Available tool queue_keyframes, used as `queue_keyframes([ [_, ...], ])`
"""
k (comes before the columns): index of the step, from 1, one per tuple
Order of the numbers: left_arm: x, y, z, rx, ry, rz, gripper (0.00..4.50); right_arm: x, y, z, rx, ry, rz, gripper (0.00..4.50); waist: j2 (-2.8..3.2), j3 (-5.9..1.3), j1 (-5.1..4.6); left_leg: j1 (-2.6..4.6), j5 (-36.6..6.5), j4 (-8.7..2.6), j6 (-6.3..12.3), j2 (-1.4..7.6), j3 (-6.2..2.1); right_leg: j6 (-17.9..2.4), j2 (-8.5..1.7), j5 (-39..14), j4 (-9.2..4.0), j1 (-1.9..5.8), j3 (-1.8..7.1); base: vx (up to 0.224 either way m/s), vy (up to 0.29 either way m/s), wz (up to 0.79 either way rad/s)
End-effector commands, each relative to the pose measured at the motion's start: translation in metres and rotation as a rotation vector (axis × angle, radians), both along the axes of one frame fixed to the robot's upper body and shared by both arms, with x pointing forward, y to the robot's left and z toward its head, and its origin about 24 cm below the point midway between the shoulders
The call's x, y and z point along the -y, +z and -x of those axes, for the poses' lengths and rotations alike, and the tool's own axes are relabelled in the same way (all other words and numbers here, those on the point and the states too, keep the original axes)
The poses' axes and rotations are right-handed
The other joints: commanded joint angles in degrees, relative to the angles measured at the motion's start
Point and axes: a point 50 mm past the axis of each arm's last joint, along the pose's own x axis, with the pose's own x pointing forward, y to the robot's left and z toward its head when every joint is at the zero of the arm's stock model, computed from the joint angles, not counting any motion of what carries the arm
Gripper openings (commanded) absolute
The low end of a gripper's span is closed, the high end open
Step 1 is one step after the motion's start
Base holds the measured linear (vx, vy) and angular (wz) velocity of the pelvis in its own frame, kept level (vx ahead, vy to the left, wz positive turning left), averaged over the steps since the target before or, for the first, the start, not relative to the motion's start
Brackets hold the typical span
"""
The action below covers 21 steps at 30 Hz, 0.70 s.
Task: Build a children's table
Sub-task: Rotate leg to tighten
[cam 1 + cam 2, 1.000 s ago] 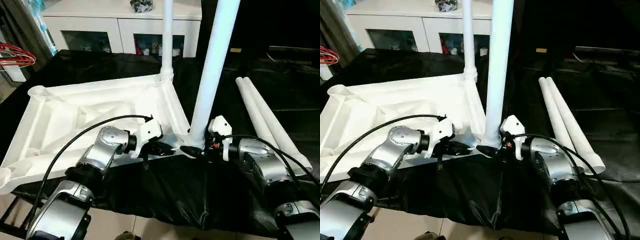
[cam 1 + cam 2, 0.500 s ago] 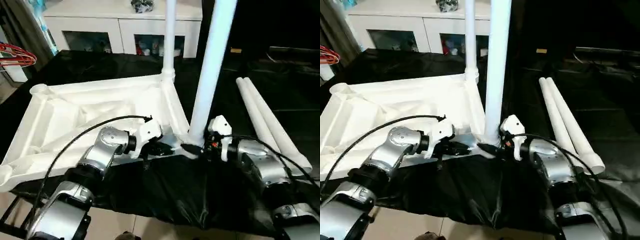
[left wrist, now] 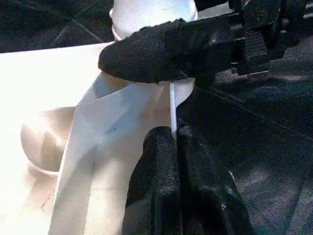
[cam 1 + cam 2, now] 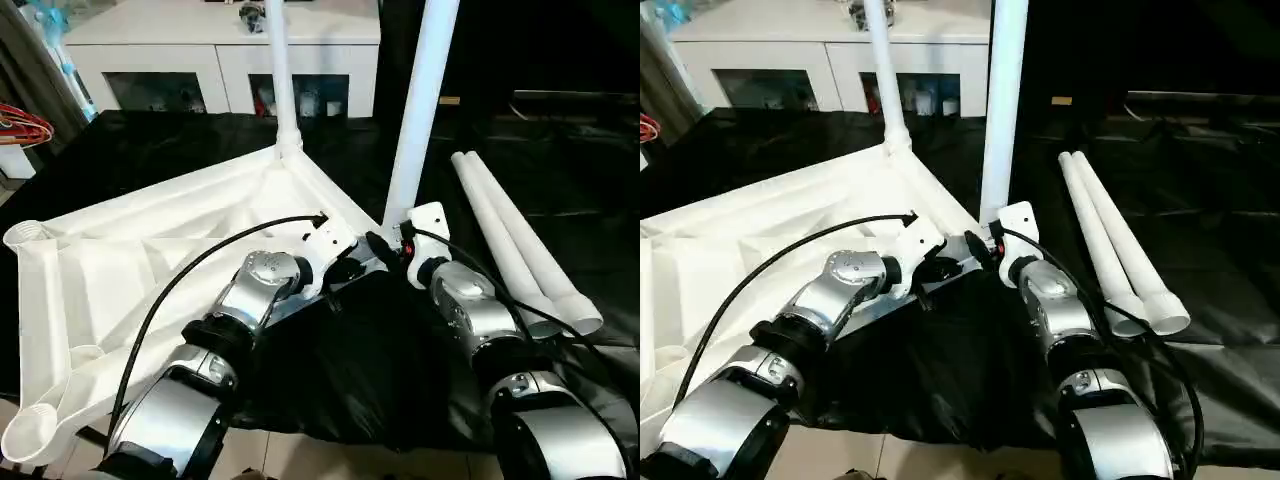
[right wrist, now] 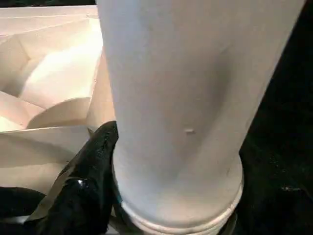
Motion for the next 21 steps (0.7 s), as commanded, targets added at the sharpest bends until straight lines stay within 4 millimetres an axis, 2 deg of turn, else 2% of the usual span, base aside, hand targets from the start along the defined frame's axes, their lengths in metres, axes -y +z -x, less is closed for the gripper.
queue_keyframes([
  [1, 0.022, 0.019, 0.002, 0.079, -0.108, 0.074, 0.00, -0.016, -0.007, 0.004, -0.033, 0.048, -0.032, 3.46, -0.87, -4.08, 0.06, 0.57, -14.6, -3.85, 3.92, 1.44, -1.09, -12.2, -3.48, -17.9, -4.26, 2.86, 2.37, 0.000, 0.000, 0.00],
  [2, 0.019, 0.018, 0.003, 0.079, -0.118, 0.074, 0.00, -0.011, -0.007, 0.004, -0.023, 0.043, -0.017, 3.64, -1.14, -4.10, 0.11, 0.52, -14.4, -3.85, 4.04, 1.47, -1.07, -12.2, -3.54, -18.1, -4.23, 2.90, 2.36, 0.000, 0.000, 0.00],
  [3, 0.019, 0.018, 0.003, 0.079, -0.120, 0.074, 0.00, -0.011, -0.007, 0.004, -0.022, 0.044, -0.016, 3.77, -0.82, -4.15, 0.24, 0.56, -13.7, -3.79, 4.22, 1.47, -1.05, -12.3, -3.58, -17.9, -4.16, 2.86, 2.43, 0.000, 0.000, 0.00],
  [6, 0.012, 0.017, 0.004, 0.079, -0.141, 0.074, 0.00, -0.003, -0.004, 0.004, -0.005, 0.073, -0.015, 3.89, -0.92, -4.18, 0.50, 0.49, -12.6, -3.70, 4.95, 1.52, -0.93, -12.4, -3.61, -17.2, -4.03, 2.91, 2.50, 0.000, 0.000, 0.00],
  [8, 0.003, 0.018, 0.009, 0.079, -0.209, 0.089, 0.00, 0.009, 0.000, 0.006, 0.027, 0.140, 0.014, 4.20, -1.04, -4.32, 0.64, 0.35, -11.2, -3.67, 5.43, 1.65, -0.98, -12.9, -3.62, -14.9, -3.62, 3.08, 2.50, 0.000, 0.000, 0.00],
  [9, 0.003, 0.018, 0.009, 0.079, -0.209, 0.089, 0.00, 0.009, 0.000, 0.006, 0.027, 0.140, 0.014, 4.26, -1.15, -4.31, 0.81, 0.14, -10.2, -3.63, 6.01, 1.78, -0.94, -13.2, -3.56, -13.5, -3.34, 3.19, 2.46, 0.000, 0.000, 0.00],
  [10, -0.001, 0.019, 0.011, 0.076, -0.249, 0.100, 0.00, 0.015, 0.002, 0.008, 0.041, 0.170, 0.044, 4.28, -1.08, -4.33, 0.67, 0.27, -9.8, -3.53, 6.31, 1.74, -0.81, -13.5, -3.43, -12.6, -3.26, 2.95, 2.55, 0.000, 0.000, 0.00],
  [11, -0.004, 0.019, 0.014, 0.072, -0.285, 0.106, 0.00, 0.020, 0.002, 0.009, 0.046, 0.204, 0.061, 4.34, -1.15, -4.54, 1.00, 0.20, -9.2, -3.41, 6.69, 1.83, -0.79, -14.0, -3.56, -11.3, -2.97, 3.12, 2.57, 0.000, 0.000, 0.00],
  [13, -0.008, 0.020, 0.016, 0.065, -0.316, 0.105, 0.00, 0.023, 0.003, 0.013, 0.047, 0.268, 0.065, 4.34, -1.01, -4.46, 0.97, 0.21, -9.0, -3.35, 7.13, 1.84, -0.66, -14.4, -3.37, -10.5, -2.83, 2.93, 2.57, 0.000, 0.000, 0.00],
  [14, -0.009, 0.020, 0.017, 0.064, -0.321, 0.103, 0.00, 0.024, 0.004, 0.014, 0.046, 0.283, 0.064, 4.34, -1.35, -4.40, 0.97, 0.22, -9.3, -3.35, 7.25, 1.82, -0.59, -14.3, -3.33, -10.9, -2.93, 2.94, 2.56, 0.000, 0.000, 0.00],
  [15, -0.013, 0.019, 0.018, 0.060, -0.339, 0.095, 0.00, 0.026, 0.004, 0.019, 0.042, 0.345, 0.059, 4.34, -1.22, -4.36, 1.31, 0.32, -9.4, -3.32, 7.21, 1.91, -0.57, -14.2, -3.46, -11.7, -2.96, 2.88, 2.63, 0.000, 0.000, 0.00],
  [17, -0.017, 0.019, 0.019, 0.051, -0.359, 0.090, 0.00, 0.029, 0.005, 0.023, 0.042, 0.402, 0.067, 4.34, -1.43, -4.26, 1.83, 0.24, -9.7, -3.36, 7.38, 1.95, -0.58, -13.3, -3.50, -13.6, -3.12, 2.92, 2.66, 0.000, 0.000, 0.00],
  [20, -0.024, 0.018, 0.023, 0.024, -0.404, 0.080, 0.00, 0.032, 0.007, 0.034, 0.026, 0.553, 0.060, 4.34, -1.49, -4.19, 2.27, 0.57, -10.8, -3.49, 6.66, 2.06, -0.56, -12.5, -3.50, -15.8, -3.38, 2.72, 2.74, 0.000, 0.000, 0.00],
  [21, -0.024, 0.018, 0.023, 0.024, -0.404, 0.080, 0.00, 0.032, 0.007, 0.034, 0.026, 0.553, 0.060, 4.34, -1.47, -4.16, 2.31, 0.53, -10.8, -3.51, 6.62, 2.15, -0.59, -12.5, -3.47, -15.7, -3.35, 2.64, 2.78, 0.000, 0.000, 0.00],
])
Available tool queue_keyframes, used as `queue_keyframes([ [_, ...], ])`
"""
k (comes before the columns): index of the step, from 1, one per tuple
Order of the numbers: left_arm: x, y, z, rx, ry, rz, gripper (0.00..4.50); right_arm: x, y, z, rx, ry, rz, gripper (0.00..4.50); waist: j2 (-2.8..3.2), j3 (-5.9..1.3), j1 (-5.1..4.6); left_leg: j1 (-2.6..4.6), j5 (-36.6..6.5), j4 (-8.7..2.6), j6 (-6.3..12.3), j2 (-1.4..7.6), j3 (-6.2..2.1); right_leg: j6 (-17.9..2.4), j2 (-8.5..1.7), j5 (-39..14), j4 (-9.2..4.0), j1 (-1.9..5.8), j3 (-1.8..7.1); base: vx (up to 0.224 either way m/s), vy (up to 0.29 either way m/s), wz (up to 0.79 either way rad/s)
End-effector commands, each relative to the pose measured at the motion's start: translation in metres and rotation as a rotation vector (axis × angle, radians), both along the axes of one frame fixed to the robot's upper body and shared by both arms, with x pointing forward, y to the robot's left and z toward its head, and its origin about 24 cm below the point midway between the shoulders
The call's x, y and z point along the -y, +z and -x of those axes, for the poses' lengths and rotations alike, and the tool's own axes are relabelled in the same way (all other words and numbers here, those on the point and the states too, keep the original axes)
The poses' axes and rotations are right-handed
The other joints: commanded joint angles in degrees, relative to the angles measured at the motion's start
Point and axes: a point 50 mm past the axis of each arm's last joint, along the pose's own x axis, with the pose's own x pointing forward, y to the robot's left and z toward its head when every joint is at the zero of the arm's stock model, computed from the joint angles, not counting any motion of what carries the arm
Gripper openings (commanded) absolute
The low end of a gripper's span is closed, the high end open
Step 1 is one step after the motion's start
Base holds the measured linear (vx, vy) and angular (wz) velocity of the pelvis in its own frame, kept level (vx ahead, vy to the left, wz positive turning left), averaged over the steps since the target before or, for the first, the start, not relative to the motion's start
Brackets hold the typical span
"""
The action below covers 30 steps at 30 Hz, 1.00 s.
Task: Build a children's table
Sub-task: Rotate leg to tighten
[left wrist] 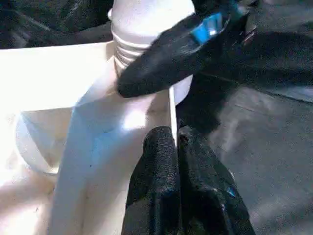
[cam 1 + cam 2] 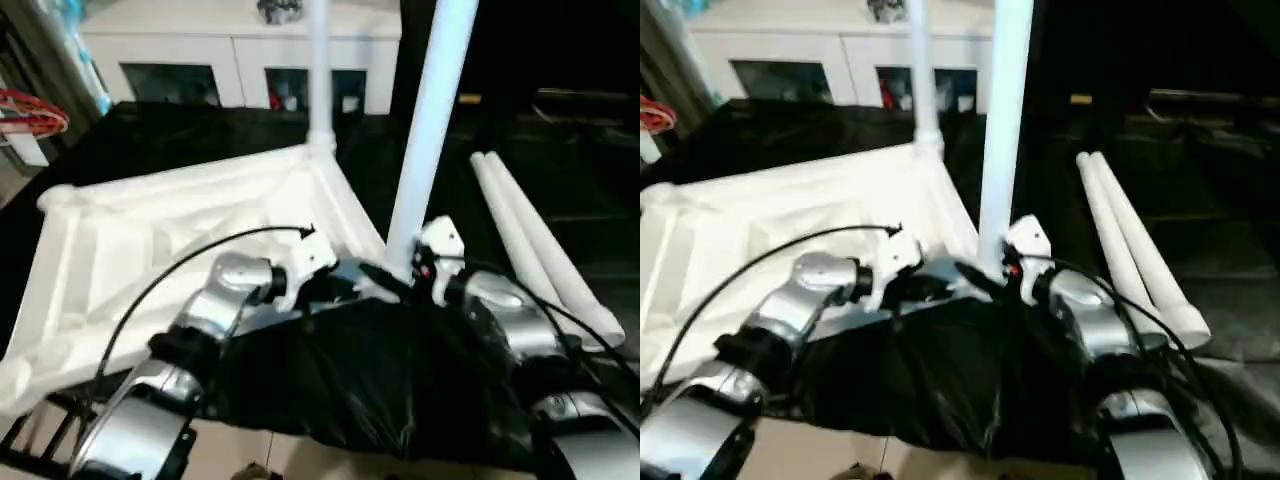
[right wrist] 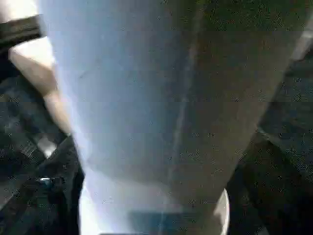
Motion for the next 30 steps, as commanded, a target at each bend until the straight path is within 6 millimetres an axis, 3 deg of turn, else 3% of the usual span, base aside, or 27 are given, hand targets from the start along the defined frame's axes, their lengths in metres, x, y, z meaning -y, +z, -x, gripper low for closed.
queue_keyframes([
  [1, 0.008, 0.015, 0.001, 0.051, -0.078, 0.066, 0.00, -0.002, 0.000, 0.004, -0.021, 0.060, 0.001, 4.34, -1.23, -4.19, -0.08, 0.86, -11.0, -3.54, 6.36, 2.07, -0.69, -12.4, -3.44, -16.0, -3.49, 2.87, 2.75, 0.000, 0.000, 0.00],
  [3, 0.004, 0.014, 0.005, 0.028, -0.119, 0.052, 0.00, -0.001, -0.001, 0.014, -0.065, 0.177, 0.008, 4.18, -1.41, -4.19, -0.05, 0.79, -11.3, -3.58, 5.96, 1.98, -0.76, -12.1, -3.43, -16.7, -3.57, 3.02, 2.66, 0.000, 0.000, 0.00],
  [10, 0.000, 0.013, 0.009, -0.013, -0.172, 0.030, 0.00, 0.000, -0.002, 0.024, -0.129, 0.308, 0.040, 3.70, -1.56, -4.25, -0.03, 0.69, -10.2, -3.53, 5.99, 2.01, -0.82, -12.1, -3.48, -16.4, -3.44, 3.00, 2.69, 0.000, 0.000, 0.00],
  [21, 0.000, 0.013, 0.010, -0.020, -0.164, 0.041, 0.00, -0.007, -0.003, 0.030, -0.153, 0.340, 0.003, 2.81, -1.83, -4.33, 0.10, 0.69, -9.2, -3.45, 5.94, 2.01, -0.83, -12.1, -3.51, -15.7, -3.26, 3.00, 2.74, 0.000, 0.000, 0.00],
  [24, 0.011, 0.011, -0.002, 0.033, -0.020, 0.058, 0.00, -0.019, -0.011, 0.020, -0.121, 0.140, -0.082, 2.75, -1.90, -4.19, -0.19, 0.67, -9.7, -3.55, 5.23, 2.01, -0.86, -11.7, -3.58, -16.9, -3.44, 2.77, 2.80, 0.000, 0.000, 0.00],
  [26, 0.014, 0.011, -0.005, 0.040, 0.016, 0.052, 0.00, -0.021, -0.013, 0.017, -0.119, 0.082, -0.085, 2.74, -2.17, -4.13, -0.43, 0.81, -10.7, -3.65, 4.25, 1.76, -0.94, -10.6, -3.60, -19.9, -3.89, 2.98, 2.66, 0.000, 0.000, 0.00],
  [28, 0.024, 0.010, -0.013, 0.058, 0.114, 0.037, 0.00, -0.026, -0.019, 0.006, -0.122, -0.082, -0.089, 2.74, -1.86, -3.78, -0.88, 1.19, -12.7, -3.80, 3.03, 1.58, -0.98, -9.9, -3.56, -23.4, -4.45, 2.58, 2.59, 0.000, 0.000, 0.00],
  [30, 0.029, 0.011, -0.018, 0.073, 0.171, 0.034, 0.00, -0.028, -0.021, 0.001, -0.126, -0.170, -0.089, 2.74, -2.10, -3.85, -0.97, 1.20, -13.0, -3.82, 2.48, 1.42, -1.03, -8.7, -3.66, -25.6, -4.82, 2.81, 2.51, 0.000, 0.000, 0.00],
])
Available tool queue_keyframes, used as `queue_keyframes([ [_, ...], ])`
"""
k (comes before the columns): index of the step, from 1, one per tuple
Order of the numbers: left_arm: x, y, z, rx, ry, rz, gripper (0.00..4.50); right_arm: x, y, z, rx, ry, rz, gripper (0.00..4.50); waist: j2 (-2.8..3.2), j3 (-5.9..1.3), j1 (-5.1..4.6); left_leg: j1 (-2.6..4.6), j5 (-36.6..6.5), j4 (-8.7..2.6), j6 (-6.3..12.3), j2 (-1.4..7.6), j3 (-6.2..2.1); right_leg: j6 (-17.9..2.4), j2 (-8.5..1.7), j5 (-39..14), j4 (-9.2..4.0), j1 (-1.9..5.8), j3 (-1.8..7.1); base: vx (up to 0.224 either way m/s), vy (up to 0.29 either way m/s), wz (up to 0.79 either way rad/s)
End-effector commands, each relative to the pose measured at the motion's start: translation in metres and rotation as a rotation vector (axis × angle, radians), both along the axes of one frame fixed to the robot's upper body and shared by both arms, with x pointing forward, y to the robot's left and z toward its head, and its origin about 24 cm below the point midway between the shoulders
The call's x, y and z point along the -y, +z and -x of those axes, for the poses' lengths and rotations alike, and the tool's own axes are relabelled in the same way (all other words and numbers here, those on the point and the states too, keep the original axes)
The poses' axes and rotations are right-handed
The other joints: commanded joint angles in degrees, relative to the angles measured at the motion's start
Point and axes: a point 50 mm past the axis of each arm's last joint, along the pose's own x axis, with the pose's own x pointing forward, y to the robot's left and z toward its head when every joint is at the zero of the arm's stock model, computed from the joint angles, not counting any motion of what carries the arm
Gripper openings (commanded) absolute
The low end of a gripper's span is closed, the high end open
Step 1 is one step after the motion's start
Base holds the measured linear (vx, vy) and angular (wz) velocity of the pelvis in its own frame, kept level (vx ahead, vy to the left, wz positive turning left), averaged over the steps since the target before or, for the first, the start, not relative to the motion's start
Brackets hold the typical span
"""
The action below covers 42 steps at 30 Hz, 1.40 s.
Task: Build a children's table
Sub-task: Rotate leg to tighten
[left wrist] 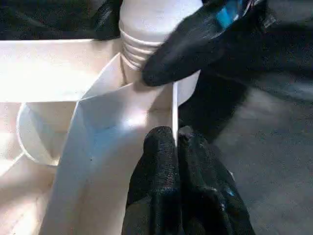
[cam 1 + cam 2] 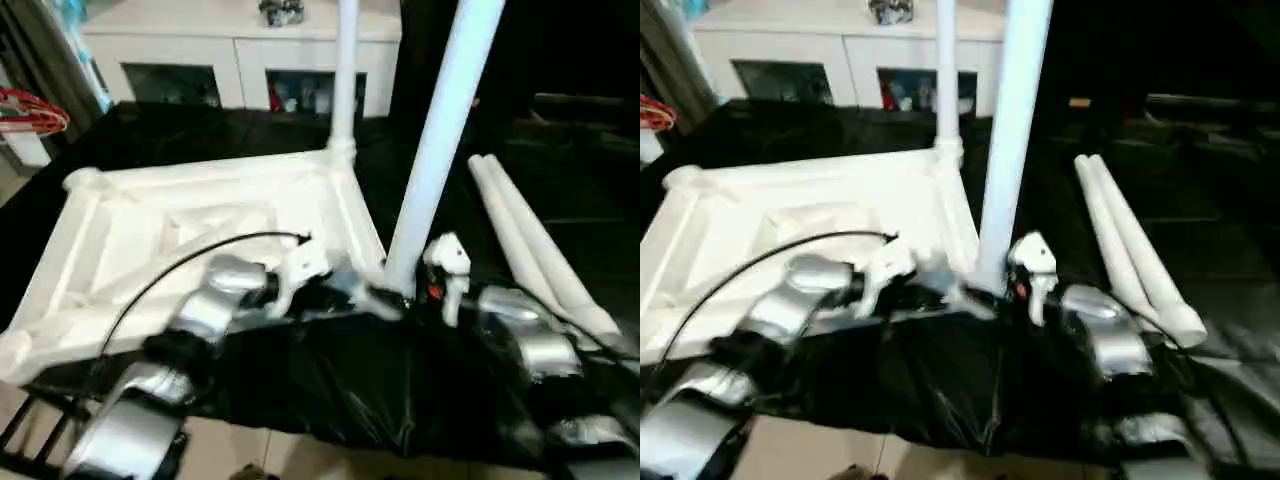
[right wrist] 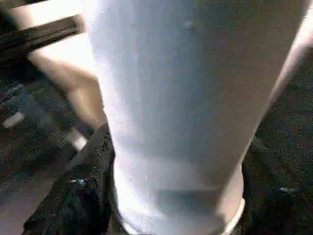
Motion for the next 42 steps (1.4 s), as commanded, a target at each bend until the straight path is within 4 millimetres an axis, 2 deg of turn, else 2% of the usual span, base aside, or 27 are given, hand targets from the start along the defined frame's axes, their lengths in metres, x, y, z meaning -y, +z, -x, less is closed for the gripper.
queue_keyframes([
  [1, 0.017, 0.014, -0.009, 0.067, 0.069, 0.060, 0.00, -0.020, -0.011, 0.001, -0.053, -0.022, -0.012, 2.73, -1.44, -3.73, -0.37, 0.95, -13.3, -3.93, 2.56, 1.40, -1.06, -8.7, -3.63, -26.0, -4.97, 2.49, 2.40, 0.000, 0.000, 0.00],
  [3, 0.026, 0.018, -0.017, 0.103, 0.156, 0.076, 0.00, -0.021, -0.011, -0.009, -0.068, -0.185, -0.047, 2.73, -1.39, -3.75, -0.55, 1.00, -13.5, -3.92, 2.71, 1.34, -1.10, -8.4, -3.59, -26.4, -5.11, 2.44, 2.34, 0.000, 0.000, 0.00],
  [5, 0.031, 0.020, -0.019, 0.125, 0.185, 0.076, 0.00, -0.022, -0.011, -0.012, -0.067, -0.246, -0.049, 2.73, -1.45, -3.90, -0.81, 0.76, -12.7, -3.85, 3.18, 1.26, -1.06, -8.5, -3.50, -24.9, -5.02, 2.55, 2.32, 0.000, 0.000, 0.00],
  [8, 0.036, 0.021, -0.021, 0.150, 0.205, 0.072, 0.00, -0.025, -0.011, -0.015, -0.052, -0.297, -0.037, 2.73, -1.44, -4.04, -0.81, 0.78, -12.3, -3.80, 3.65, 1.26, -1.07, -9.1, -3.53, -23.4, -4.84, 2.65, 2.32, 0.000, 0.000, 0.00],
  [9, 0.038, 0.021, -0.021, 0.157, 0.196, 0.072, 0.00, -0.027, -0.011, -0.015, -0.040, -0.308, -0.040, 3.29, -1.37, -4.06, -0.86, 0.54, -11.9, -3.81, 3.88, 1.29, -1.11, -9.4, -3.57, -22.3, -4.72, 2.75, 2.33, 0.000, 0.000, 0.00],
  [10, 0.040, 0.022, -0.021, 0.168, 0.178, 0.072, 0.00, -0.026, -0.011, -0.014, -0.032, -0.314, -0.041, 3.43, -1.38, -4.14, -0.80, 0.58, -11.5, -3.77, 4.16, 1.32, -1.06, -9.7, -3.58, -21.1, -4.60, 2.69, 2.39, 0.000, 0.000, 0.00],
  [13, 0.042, 0.021, -0.017, 0.168, 0.135, 0.082, 0.00, -0.024, -0.010, -0.014, -0.026, -0.309, -0.052, 3.64, -1.35, -4.26, -0.72, 0.49, -10.6, -3.71, 5.19, 1.45, -1.02, -11.2, -3.60, -17.6, -4.09, 2.91, 2.47, 0.000, 0.000, 0.00],
  [18, 0.044, 0.019, -0.014, 0.169, 0.094, 0.090, 0.00, -0.022, -0.008, -0.013, -0.006, -0.292, -0.046, 3.93, -1.28, -4.20, -0.77, 0.47, -10.9, -3.69, 5.58, 1.45, -0.95, -11.7, -3.56, -17.1, -4.07, 2.97, 2.46, 0.000, 0.000, 0.00],
  [21, 0.045, 0.017, -0.012, 0.171, 0.076, 0.096, 0.00, -0.006, 0.003, -0.014, 0.047, -0.320, -0.044, 4.03, -1.14, -4.19, -0.55, 0.69, -11.1, -3.69, 5.47, 1.49, -0.88, -11.3, -3.49, -17.3, -4.22, 2.87, 2.58, 0.000, 0.000, 0.00],
  [23, 0.045, 0.016, -0.011, 0.175, 0.076, 0.100, 0.00, 0.005, 0.010, -0.012, 0.062, -0.326, -0.087, 4.03, -1.05, -4.24, -0.35, 0.50, -10.6, -3.70, 5.68, 1.51, -0.96, -11.6, -3.58, -16.6, -3.99, 3.06, 2.53, 0.000, 0.000, 0.00],
  [24, 0.044, 0.016, -0.011, 0.174, 0.078, 0.105, 0.00, 0.014, 0.016, -0.009, 0.084, -0.310, -0.110, 4.03, -1.20, -4.13, -0.24, 0.51, -10.7, -3.71, 6.19, 1.42, -0.88, -11.2, -3.36, -16.6, -4.21, 3.22, 2.52, 0.000, 0.000, 0.00],
  [25, 0.044, 0.016, -0.011, 0.174, 0.079, 0.109, 0.00, 0.020, 0.020, -0.006, 0.102, -0.296, -0.123, 4.03, -1.27, -4.31, 0.35, 0.87, -10.6, -3.57, 6.50, 1.66, -0.82, -11.1, -3.48, -16.1, -4.06, 2.92, 2.66, 0.000, 0.000, 0.00],
  [26, 0.042, 0.016, -0.012, 0.186, 0.089, 0.110, 0.00, 0.031, 0.027, 0.000, 0.134, -0.276, -0.132, 4.03, -1.04, -4.35, 0.56, 0.43, -9.5, -3.57, 7.01, 1.55, -0.93, -11.1, -3.45, -15.0, -3.83, 3.29, 2.61, 0.000, 0.000, 0.00],
  [27, 0.041, 0.016, -0.012, 0.187, 0.091, 0.113, 0.00, 0.034, 0.028, 0.002, 0.141, -0.269, -0.130, 4.03, -1.10, -4.33, 0.79, 0.53, -9.5, -3.56, 7.30, 1.67, -0.87, -10.8, -3.43, -14.7, -3.99, 3.15, 2.63, 0.000, 0.000, 0.00],
  [30, 0.038, 0.017, -0.013, 0.197, 0.110, 0.116, 0.00, 0.042, 0.032, 0.009, 0.165, -0.240, -0.112, 4.03, -1.26, -4.34, 0.67, 0.23, -9.1, -3.49, 7.28, 1.49, -0.91, -10.9, -3.45, -14.7, -3.85, 3.23, 2.50, 0.000, 0.000, 0.00],
  [31, 0.037, 0.017, -0.014, 0.189, 0.115, 0.128, 0.44, 0.045, 0.034, 0.012, 0.175, -0.226, -0.102, 4.12, -1.40, -4.31, 0.66, 0.31, -9.6, -3.48, 7.13, 1.41, -0.89, -10.6, -3.48, -16.0, -3.98, 3.17, 2.46, 0.000, 0.000, 0.00],
  [32, 0.034, 0.018, -0.015, 0.181, 0.123, 0.140, 0.44, 0.049, 0.037, 0.018, 0.170, -0.186, -0.104, 4.12, -1.70, -4.16, 0.68, 0.25, -10.0, -3.48, 7.15, 1.31, -0.82, -10.0, -3.43, -17.7, -4.27, 3.18, 2.42, 0.000, 0.000, 0.00],
  [33, 0.033, 0.018, -0.015, 0.181, 0.123, 0.142, 0.55, 0.049, 0.038, 0.020, 0.167, -0.168, -0.105, 4.12, -1.60, -4.10, 0.87, 0.22, -10.1, -3.46, 7.21, 1.20, -0.87, -9.8, -3.53, -18.6, -4.41, 3.27, 2.35, 0.000, 0.000, 0.00],
  [34, 0.031, 0.020, -0.017, 0.189, 0.140, 0.151, 0.61, 0.051, 0.038, 0.023, 0.152, -0.143, -0.094, 4.12, -1.91, -4.24, 0.83, 0.25, -10.2, -3.51, 7.25, 1.39, -0.89, -9.7, -3.51, -19.0, -4.44, 3.21, 2.33, 0.000, 0.000, 0.00],
  [35, 0.030, 0.021, -0.017, 0.194, 0.149, 0.156, 0.86, 0.051, 0.039, 0.025, 0.144, -0.130, -0.087, 4.12, -1.67, -4.12, 0.85, 0.18, -10.2, -3.60, 7.16, 1.49, -1.01, -9.7, -3.38, -19.2, -4.38, 3.12, 2.25, 0.000, 0.000, 0.00],
  [36, 0.028, 0.023, -0.019, 0.200, 0.162, 0.162, 0.94, 0.053, 0.039, 0.028, 0.142, -0.111, -0.059, 4.12, -1.97, -4.16, 0.78, 0.17, -10.1, -3.64, 7.12, 1.54, -1.04, -9.6, -3.40, -19.0, -4.33, 3.11, 2.23, 0.000, 0.000, 0.00],
  [37, 0.020, 0.027, -0.022, 0.231, 0.192, 0.159, 0.99, 0.057, 0.041, 0.032, 0.134, -0.088, -0.022, 4.12, -2.38, -4.11, 0.74, 0.01, -10.0, -3.65, 7.06, 1.57, -1.08, -9.2, -3.40, -19.0, -4.24, 3.23, 2.24, 0.000, 0.000, 0.00],
  [38, 0.018, 0.028, -0.023, 0.239, 0.203, 0.158, 1.07, 0.058, 0.041, 0.033, 0.132, -0.082, -0.016, 4.12, -2.09, -4.08, 0.86, 0.21, -10.1, -3.64, 6.96, 1.63, -1.09, -9.0, -3.46, -19.2, -4.28, 3.03, 2.36, 0.000, 0.000, 0.00],
  [39, 0.011, 0.032, -0.027, 0.261, 0.241, 0.160, 1.18, 0.059, 0.043, 0.036, 0.124, -0.061, -0.006, 4.12, -2.42, -4.07, 0.76, 0.07, -10.2, -3.63, 6.95, 1.58, -1.09, -8.9, -3.39, -19.0, -4.15, 3.16, 2.33, 0.000, 0.000, 0.00],
  [40, 0.005, 0.035, -0.029, 0.277, 0.272, 0.162, 1.18, 0.060, 0.043, 0.038, 0.117, -0.045, -0.002, 4.12, -2.48, -4.07, 0.70, 0.02, -10.1, -3.65, 6.88, 1.53, -1.11, -8.6, -3.45, -19.3, -4.14, 3.19, 2.29, 0.000, 0.000, 0.00],
  [41, -0.007, 0.041, -0.034, 0.302, 0.325, 0.168, 1.18, 0.059, 0.044, 0.040, 0.103, -0.016, -0.005, 4.12, -3.33, -4.03, 0.63, -0.03, -9.9, -3.59, 6.89, 1.49, -1.01, -8.2, -3.41, -19.6, -4.20, 3.09, 2.28, 0.000, 0.000, 0.00],
  [42, -0.017, 0.045, -0.037, 0.322, 0.368, 0.166, 1.18, 0.057, 0.044, 0.041, 0.093, 0.000, -0.007, 4.12, -2.94, -3.99, 0.79, 0.07, -10.0, -3.62, 6.80, 1.50, -1.06, -8.3, -3.49, -20.0, -4.08, 3.05, 2.26, 0.000, 0.000, 0.00],
])
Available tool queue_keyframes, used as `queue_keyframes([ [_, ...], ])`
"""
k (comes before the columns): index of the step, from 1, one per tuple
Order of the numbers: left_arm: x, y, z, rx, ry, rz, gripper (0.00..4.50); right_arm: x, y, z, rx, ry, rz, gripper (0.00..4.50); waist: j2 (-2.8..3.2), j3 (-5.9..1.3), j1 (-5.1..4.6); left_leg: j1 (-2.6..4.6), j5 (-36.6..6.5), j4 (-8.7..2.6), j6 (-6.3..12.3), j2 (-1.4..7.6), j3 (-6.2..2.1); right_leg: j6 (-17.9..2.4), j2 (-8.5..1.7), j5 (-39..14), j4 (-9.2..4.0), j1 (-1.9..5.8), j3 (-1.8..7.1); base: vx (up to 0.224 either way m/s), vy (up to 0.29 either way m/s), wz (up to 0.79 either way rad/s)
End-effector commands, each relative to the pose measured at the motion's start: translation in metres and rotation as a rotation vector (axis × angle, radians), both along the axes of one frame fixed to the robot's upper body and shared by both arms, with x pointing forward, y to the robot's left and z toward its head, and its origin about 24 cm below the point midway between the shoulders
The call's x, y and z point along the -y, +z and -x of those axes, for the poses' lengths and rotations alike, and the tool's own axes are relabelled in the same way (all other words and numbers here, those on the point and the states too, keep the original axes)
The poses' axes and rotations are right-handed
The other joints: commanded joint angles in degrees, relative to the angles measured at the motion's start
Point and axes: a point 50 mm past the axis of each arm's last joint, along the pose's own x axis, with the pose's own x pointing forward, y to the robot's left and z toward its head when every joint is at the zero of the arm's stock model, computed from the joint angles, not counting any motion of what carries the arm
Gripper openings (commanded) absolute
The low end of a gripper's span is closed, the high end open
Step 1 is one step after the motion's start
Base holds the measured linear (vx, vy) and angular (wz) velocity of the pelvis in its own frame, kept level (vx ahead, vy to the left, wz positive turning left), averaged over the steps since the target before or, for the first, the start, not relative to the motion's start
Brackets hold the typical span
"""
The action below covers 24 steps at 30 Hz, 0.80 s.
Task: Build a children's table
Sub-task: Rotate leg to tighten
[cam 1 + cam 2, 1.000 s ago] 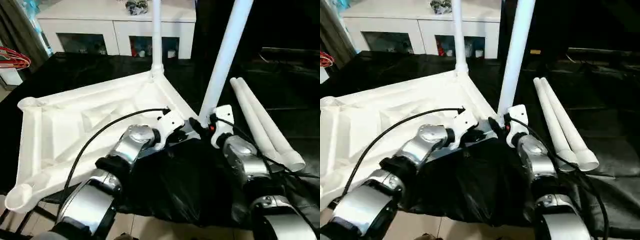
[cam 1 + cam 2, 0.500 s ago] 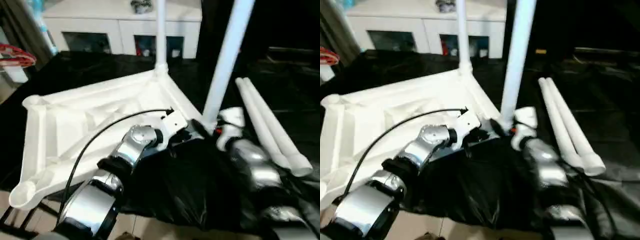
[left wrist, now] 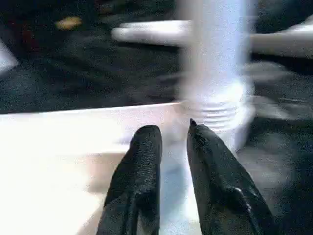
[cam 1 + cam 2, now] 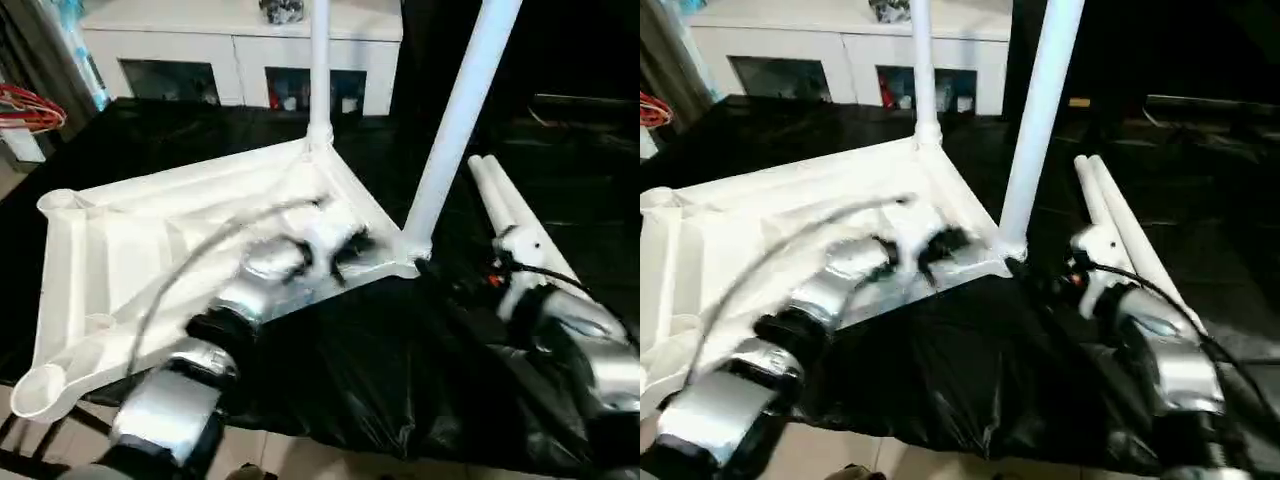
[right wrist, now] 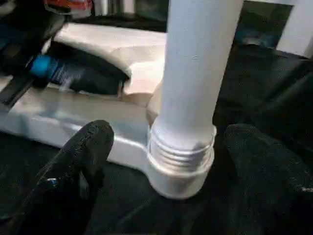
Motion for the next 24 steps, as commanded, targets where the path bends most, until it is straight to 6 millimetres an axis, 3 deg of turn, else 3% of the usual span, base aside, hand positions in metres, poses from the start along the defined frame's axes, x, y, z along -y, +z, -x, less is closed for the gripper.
queue_keyframes([
  [1, -0.025, 0.016, -0.009, 0.054, 0.119, 0.026, 1.18, -0.010, 0.003, 0.002, -0.014, 0.062, -0.010, 4.12, -1.82, -4.30, 0.44, 0.38, -10.1, -3.54, 6.29, 1.63, -1.04, -8.8, -3.60, -19.7, -4.04, 2.99, 2.36, 0.000, 0.000, 0.00],
  [3, -0.044, 0.023, -0.012, 0.073, 0.187, 0.017, 1.18, -0.016, 0.001, 0.001, -0.029, 0.068, -0.002, 4.12, -1.78, -4.28, 0.24, 0.31, -9.5, -3.63, 5.67, 1.79, -1.14, -9.4, -3.43, -17.8, -3.74, 2.92, 2.36, 0.000, 0.000, 0.00],
  [4, -0.066, 0.029, -0.015, 0.095, 0.266, -0.022, 1.18, -0.023, -0.003, -0.002, -0.052, 0.067, 0.004, 4.12, -1.70, -4.25, 0.32, 0.65, -9.5, -3.66, 5.26, 1.90, -1.09, -10.2, -3.44, -16.7, -3.60, 2.67, 2.45, 0.000, 0.000, 0.00],
  [5, -0.080, 0.033, -0.016, 0.110, 0.318, -0.050, 1.18, -0.027, -0.005, -0.004, -0.067, 0.067, 0.009, 4.12, -1.60, -4.27, -0.06, 0.32, -9.1, -3.75, 4.76, 1.84, -1.22, -10.6, -3.32, -15.3, -3.15, 2.86, 2.44, 0.000, 0.000, 0.00],
  [7, -0.124, 0.041, -0.015, 0.120, 0.458, -0.173, 1.18, -0.038, -0.010, -0.009, -0.099, 0.061, 0.011, 4.12, -1.43, -4.30, -0.42, 0.56, -9.0, -3.78, 3.90, 1.85, -1.28, -10.5, -3.28, -14.6, -2.90, 2.71, 2.47, 0.000, 0.000, 0.00],
  [8, -0.124, 0.041, -0.015, 0.120, 0.458, -0.173, 1.18, -0.038, -0.010, -0.009, -0.099, 0.061, 0.011, 4.12, -1.30, -4.15, -0.57, 0.76, -9.3, -3.77, 3.51, 1.81, -1.14, -10.5, -3.20, -14.8, -3.05, 2.48, 2.59, 0.000, 0.000, 0.00],
  [10, -0.172, 0.045, -0.008, 0.101, 0.588, -0.347, 1.18, -0.046, -0.012, -0.008, -0.123, 0.082, 0.025, 4.12, -1.10, -4.05, -0.54, 0.88, -9.4, -3.89, 2.68, 1.90, -1.13, -10.6, -3.14, -14.5, -2.83, 2.40, 2.75, 0.000, 0.000, 0.00],
  [12, -0.204, 0.044, 0.002, 0.063, 0.685, -0.486, 1.18, -0.048, -0.015, -0.005, -0.146, 0.109, 0.041, 4.12, -0.84, -4.00, -0.52, 1.12, -10.4, -4.04, 1.75, 2.05, -1.19, -10.5, -3.14, -14.3, -2.77, 2.28, 2.87, 0.000, 0.000, 0.00],
  [14, -0.222, 0.040, 0.011, 0.019, 0.755, -0.531, 1.18, -0.048, -0.016, -0.001, -0.151, 0.135, 0.062, 4.12, -0.58, -3.93, -0.32, 1.40, -11.7, -4.14, 0.89, 2.07, -1.13, -10.6, -3.20, -14.4, -2.85, 2.13, 2.99, 0.000, 0.000, 0.00],
  [16, -0.226, 0.036, 0.015, -0.027, 0.758, -0.539, 1.18, -0.047, -0.017, 0.000, -0.152, 0.144, 0.074, 4.12, -0.78, -3.87, 0.05, 1.67, -12.9, -4.19, 0.30, 2.12, -0.98, -10.8, -3.29, -14.9, -3.04, 1.93, 3.16, 0.000, 0.000, 0.00],
  [20, -0.220, 0.016, 0.022, -0.153, 0.696, -0.588, 0.81, -0.045, -0.020, 0.002, -0.198, 0.146, 0.111, 3.72, -0.36, -3.64, 0.65, 2.04, -16.0, -4.39, -0.95, 2.12, -1.00, -10.8, -3.41, -17.8, -3.60, 1.62, 3.34, 0.000, 0.000, 0.00],
  [24, -0.216, 0.006, 0.027, -0.212, 0.647, -0.621, 0.46, -0.044, -0.026, -0.002, -0.219, 0.121, 0.167, 3.38, -0.60, -3.71, 0.58, 1.50, -16.1, -4.56, -1.29, 1.96, -1.34, -9.8, -3.61, -18.5, -3.65, 2.16, 3.23, 0.000, 0.000, 0.00],
])
